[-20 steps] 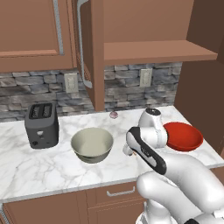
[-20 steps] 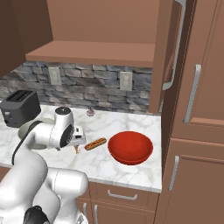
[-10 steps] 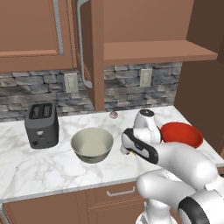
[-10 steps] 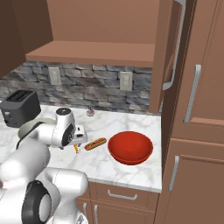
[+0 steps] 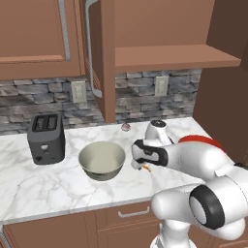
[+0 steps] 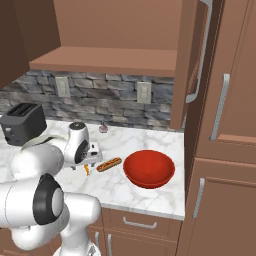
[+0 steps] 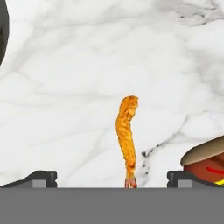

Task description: Pick both bowls and place them on the counter. Then place the shrimp in one bowl and place the hot dog in the other bowl.

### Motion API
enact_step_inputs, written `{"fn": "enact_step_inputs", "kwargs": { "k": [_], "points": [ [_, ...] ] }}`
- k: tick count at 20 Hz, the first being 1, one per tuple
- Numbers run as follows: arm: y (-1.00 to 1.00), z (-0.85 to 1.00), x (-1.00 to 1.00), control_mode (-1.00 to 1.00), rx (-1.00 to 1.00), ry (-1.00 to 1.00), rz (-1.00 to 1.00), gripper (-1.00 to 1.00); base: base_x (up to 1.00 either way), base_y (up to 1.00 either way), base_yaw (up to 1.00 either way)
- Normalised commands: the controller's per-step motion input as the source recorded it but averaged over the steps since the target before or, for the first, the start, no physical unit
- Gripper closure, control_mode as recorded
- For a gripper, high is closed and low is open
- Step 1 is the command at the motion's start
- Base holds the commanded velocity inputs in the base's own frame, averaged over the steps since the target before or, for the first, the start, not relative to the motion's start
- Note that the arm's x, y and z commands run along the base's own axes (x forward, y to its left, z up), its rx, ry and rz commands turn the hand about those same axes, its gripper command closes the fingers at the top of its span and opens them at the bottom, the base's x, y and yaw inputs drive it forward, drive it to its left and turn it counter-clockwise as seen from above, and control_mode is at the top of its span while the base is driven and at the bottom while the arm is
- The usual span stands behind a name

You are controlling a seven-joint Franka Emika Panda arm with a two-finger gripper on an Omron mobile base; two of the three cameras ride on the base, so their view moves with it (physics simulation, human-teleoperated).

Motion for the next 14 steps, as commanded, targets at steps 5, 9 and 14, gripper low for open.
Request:
{"fn": "enact_step_inputs", "kwargs": {
  "k": [5,9,14],
  "points": [
    [0.00,-0.21,0.05,-1.00,-0.02,0.04,0.05,-1.00,0.00,0.00,0.00],
    [0.03,-0.16,0.03,-1.00,-0.01,0.01,0.04,-1.00,0.00,0.00,0.00],
    [0.01,-0.10,0.06,-1.00,0.00,0.00,0.05,-1.00,0.00,0.00,0.00]
  ]
}}
